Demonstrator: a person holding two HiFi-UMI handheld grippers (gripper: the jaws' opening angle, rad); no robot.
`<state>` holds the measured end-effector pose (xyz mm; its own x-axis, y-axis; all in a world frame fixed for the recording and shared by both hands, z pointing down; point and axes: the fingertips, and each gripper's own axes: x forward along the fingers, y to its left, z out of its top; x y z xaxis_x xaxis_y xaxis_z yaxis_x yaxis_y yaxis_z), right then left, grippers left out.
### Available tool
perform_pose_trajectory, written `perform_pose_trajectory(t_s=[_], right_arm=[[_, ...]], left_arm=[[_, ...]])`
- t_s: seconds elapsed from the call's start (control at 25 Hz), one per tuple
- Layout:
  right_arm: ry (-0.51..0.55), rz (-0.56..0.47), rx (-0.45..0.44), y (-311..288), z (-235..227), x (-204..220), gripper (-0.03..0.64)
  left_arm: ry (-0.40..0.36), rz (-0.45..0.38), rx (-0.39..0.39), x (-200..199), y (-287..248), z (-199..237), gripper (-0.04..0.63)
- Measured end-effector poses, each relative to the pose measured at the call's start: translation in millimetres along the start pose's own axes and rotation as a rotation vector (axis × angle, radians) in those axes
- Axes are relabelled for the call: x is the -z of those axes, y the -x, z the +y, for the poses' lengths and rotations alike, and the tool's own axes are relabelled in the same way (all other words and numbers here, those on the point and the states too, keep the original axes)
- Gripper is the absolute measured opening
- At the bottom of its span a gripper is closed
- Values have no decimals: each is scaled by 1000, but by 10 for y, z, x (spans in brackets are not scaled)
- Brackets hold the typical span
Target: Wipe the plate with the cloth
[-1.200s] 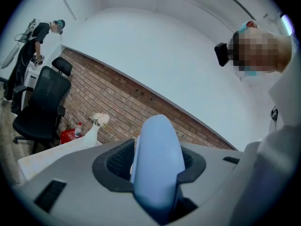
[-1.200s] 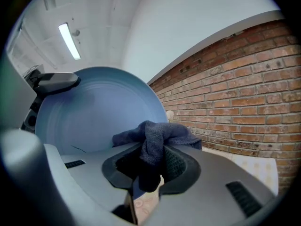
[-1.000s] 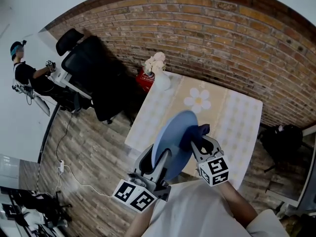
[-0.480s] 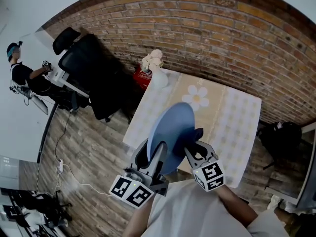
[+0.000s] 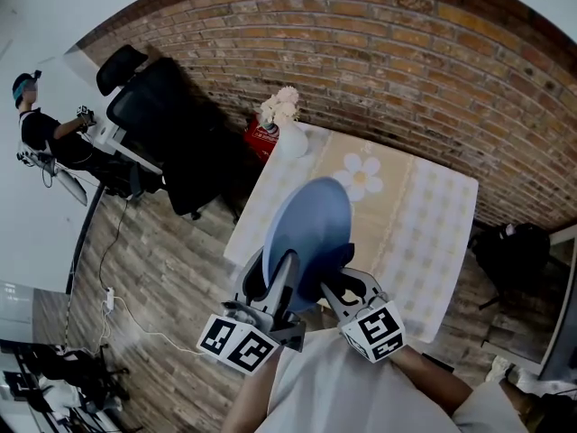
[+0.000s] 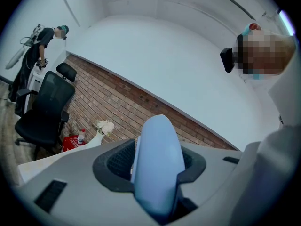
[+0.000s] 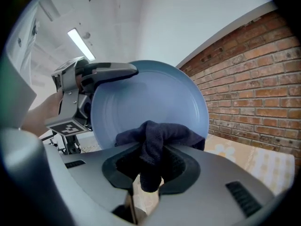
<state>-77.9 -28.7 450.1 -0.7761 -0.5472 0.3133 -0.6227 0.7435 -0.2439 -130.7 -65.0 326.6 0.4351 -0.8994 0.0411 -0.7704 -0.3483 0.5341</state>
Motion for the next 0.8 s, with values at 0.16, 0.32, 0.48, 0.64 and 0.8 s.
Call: perform_pose_trajectory(t_s=[0.16,0.32,0.48,0.64,0.8], right_arm=[[27,-14,-47,-4,187,-134,107],[74,-22,-86,-2,299,-264,106],[90,-42,-124,-9,401,-379,106],[87,-65,-154,-37,457,-479,106],[105,-105,-176,-47,479,-592,106]], left_arm=[[2,-2,-7,2,-17,40,181],[9,-3,-9,2,-19,46,181],[6,3,-13,29,-20,62,181],[-8,9,-19,78,-41,78,181],[-13,27,-7,124,-57,69,181]])
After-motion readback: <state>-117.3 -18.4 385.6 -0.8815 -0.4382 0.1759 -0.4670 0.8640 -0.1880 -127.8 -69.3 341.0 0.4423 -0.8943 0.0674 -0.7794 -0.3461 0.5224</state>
